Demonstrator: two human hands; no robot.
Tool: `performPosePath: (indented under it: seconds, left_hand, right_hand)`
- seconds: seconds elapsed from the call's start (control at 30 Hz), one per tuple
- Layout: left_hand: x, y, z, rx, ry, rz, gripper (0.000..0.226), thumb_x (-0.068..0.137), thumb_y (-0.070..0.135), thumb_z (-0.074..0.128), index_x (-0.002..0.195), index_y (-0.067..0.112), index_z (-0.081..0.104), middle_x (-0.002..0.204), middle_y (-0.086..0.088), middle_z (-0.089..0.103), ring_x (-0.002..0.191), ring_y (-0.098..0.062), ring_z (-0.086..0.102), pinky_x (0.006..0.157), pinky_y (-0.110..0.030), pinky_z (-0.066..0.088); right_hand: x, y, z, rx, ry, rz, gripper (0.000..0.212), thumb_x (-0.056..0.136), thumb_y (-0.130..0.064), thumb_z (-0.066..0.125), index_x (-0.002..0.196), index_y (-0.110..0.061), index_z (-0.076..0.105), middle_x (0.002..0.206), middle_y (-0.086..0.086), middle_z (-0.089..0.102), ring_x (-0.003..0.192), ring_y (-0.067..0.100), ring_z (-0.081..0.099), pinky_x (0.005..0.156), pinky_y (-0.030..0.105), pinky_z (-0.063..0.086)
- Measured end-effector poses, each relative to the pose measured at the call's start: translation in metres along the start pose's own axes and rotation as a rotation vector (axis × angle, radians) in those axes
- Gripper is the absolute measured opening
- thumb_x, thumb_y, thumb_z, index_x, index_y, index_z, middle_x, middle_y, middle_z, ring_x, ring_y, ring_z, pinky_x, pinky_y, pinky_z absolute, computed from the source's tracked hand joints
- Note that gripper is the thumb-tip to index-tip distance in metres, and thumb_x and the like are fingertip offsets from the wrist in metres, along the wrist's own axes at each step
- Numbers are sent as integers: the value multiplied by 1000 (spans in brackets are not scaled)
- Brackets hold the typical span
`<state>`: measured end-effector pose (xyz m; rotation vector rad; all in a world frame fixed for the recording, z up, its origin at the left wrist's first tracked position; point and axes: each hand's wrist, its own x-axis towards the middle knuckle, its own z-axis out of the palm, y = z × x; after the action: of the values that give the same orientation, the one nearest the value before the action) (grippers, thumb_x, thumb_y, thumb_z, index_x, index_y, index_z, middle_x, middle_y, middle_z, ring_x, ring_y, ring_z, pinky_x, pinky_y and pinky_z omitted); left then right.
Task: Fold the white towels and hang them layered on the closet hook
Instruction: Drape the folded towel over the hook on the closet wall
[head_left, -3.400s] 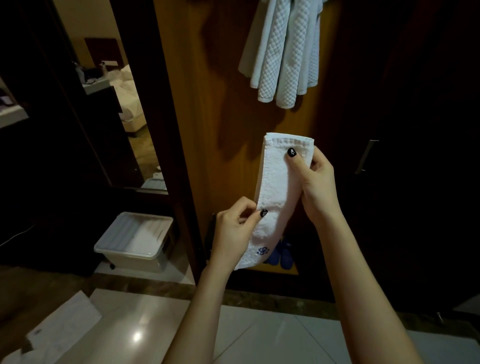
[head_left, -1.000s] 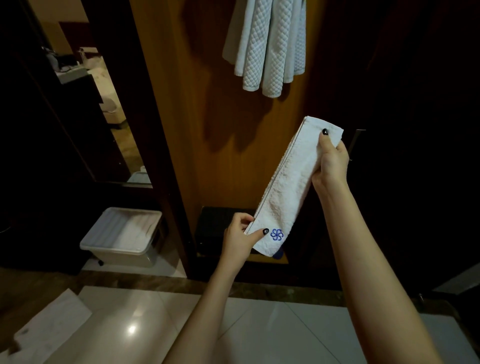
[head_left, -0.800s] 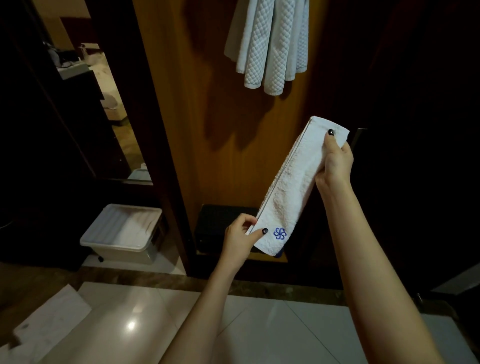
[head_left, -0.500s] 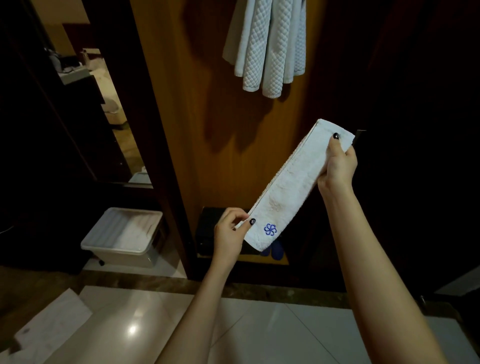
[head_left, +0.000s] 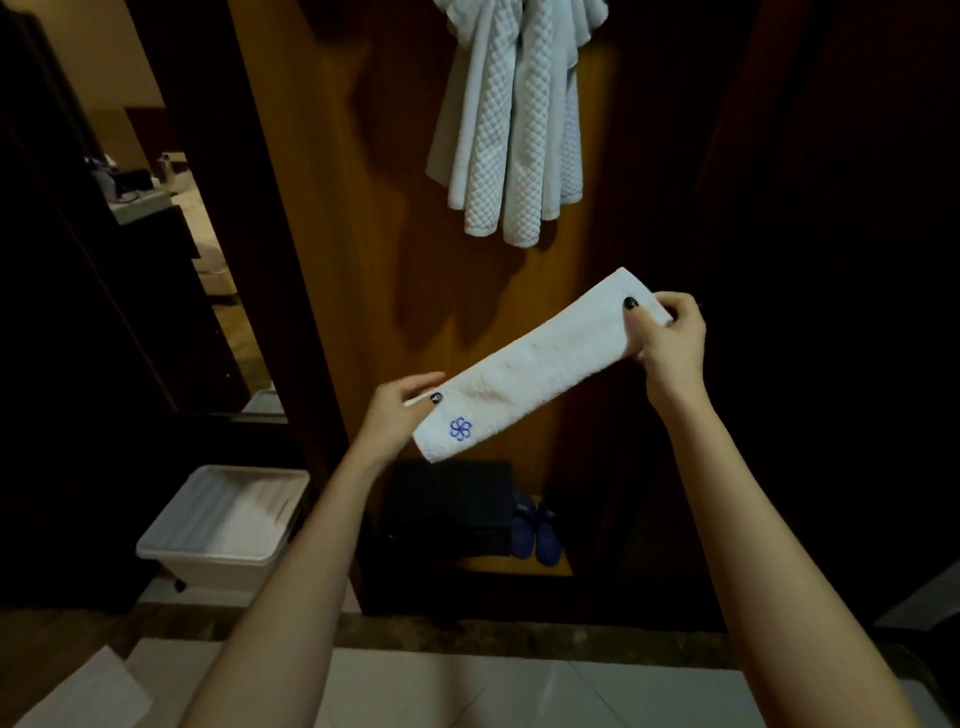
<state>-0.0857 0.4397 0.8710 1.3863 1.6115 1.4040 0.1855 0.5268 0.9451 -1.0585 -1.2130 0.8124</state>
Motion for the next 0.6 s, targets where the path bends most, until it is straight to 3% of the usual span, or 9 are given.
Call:
performPosePath:
  seconds: [0.07,0.13,0.23,0.37,0.5,0.6]
  left_hand:
    - [26,17,-18,46,-53,21,32,94,4,59,126,0,63,121,-11,66,110,-19,62,83,-19,51]
    - [52,36,-32,63,-71,54,28,95,5,58,122,2,65,115,-10,68,100,-15,65,75,-14,52]
    - [92,61,-46,90,-83,87,24,96,8,58,118,6,66,108,-6,68,94,-12,65,72,-14,51]
    - [147,88,-60,164,-163,121,17,93,11,63,109,17,69,97,6,70,85,-1,65,68,-8,48]
    - [206,122,-70,235,-209,171,9,89,20,69,97,23,73,95,4,74,88,-6,67,79,-19,50]
    - [251,155,-77,313,-213,253,7,89,28,69,93,23,71,94,3,72,85,-8,65,76,-22,49]
  right_hand:
    - [13,-7,-2,-76,-67,-56,25,91,-18,64,113,-14,54,102,3,59,96,27,62,75,43,54]
    - [30,-18,0,-105,-133,-104,39,90,-17,64,128,-17,52,115,7,60,102,29,64,80,47,58]
    - [59,-36,7,-135,-222,-234,53,91,-14,63,139,-26,48,133,-7,52,110,23,62,89,49,56]
    - [109,-49,16,-100,-224,-230,57,92,-13,64,145,-21,44,121,-7,59,110,21,63,92,47,55]
    - [164,-63,24,-6,-209,-204,57,92,-16,65,145,-11,43,107,0,65,101,19,67,71,24,59]
    - [204,-79,37,30,-203,-251,50,92,-19,66,138,-10,50,111,3,67,97,16,69,67,23,58]
